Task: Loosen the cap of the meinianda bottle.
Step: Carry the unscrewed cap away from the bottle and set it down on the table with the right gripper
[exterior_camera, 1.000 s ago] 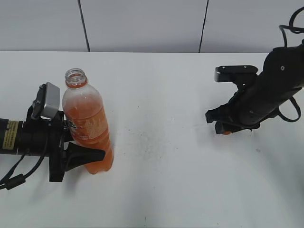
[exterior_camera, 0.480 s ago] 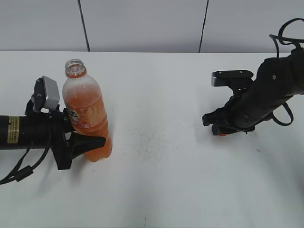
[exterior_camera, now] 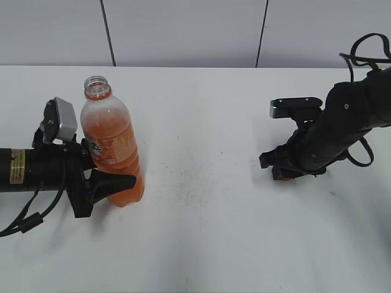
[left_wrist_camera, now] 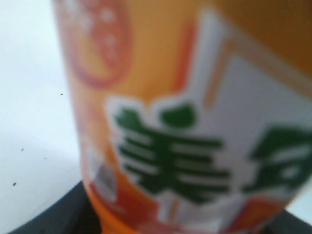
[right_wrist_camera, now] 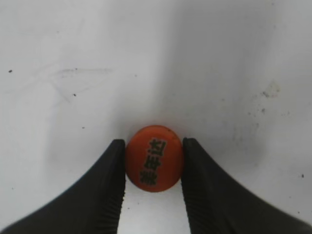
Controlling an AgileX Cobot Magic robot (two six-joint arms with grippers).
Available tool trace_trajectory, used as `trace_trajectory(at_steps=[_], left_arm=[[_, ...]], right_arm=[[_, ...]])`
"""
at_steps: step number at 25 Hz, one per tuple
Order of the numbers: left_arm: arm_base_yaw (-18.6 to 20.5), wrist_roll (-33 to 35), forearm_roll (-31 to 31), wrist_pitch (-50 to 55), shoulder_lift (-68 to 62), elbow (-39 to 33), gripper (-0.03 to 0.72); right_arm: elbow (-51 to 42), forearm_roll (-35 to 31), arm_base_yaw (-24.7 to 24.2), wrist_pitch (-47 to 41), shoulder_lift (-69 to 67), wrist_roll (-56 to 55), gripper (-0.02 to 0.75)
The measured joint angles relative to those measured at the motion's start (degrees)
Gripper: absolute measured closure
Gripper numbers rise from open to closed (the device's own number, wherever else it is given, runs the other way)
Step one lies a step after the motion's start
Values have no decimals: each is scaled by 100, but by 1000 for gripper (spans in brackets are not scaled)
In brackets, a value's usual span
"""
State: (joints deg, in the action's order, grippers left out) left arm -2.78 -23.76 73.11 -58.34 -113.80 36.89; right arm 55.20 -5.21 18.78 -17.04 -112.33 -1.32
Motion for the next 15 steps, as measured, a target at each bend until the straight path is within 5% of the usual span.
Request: trace_trajectory(at_steps=[4,10,15], left_arm=[[0,0,-5,0,0,0,294],[0,6,23,4,0,0,294],[30,40,84,-8,0,0,185]], right_arm=[[0,7,0,0,0,0,433],[0,7,0,-22,5,0,127],[0,8,0,-125,65,0,134]])
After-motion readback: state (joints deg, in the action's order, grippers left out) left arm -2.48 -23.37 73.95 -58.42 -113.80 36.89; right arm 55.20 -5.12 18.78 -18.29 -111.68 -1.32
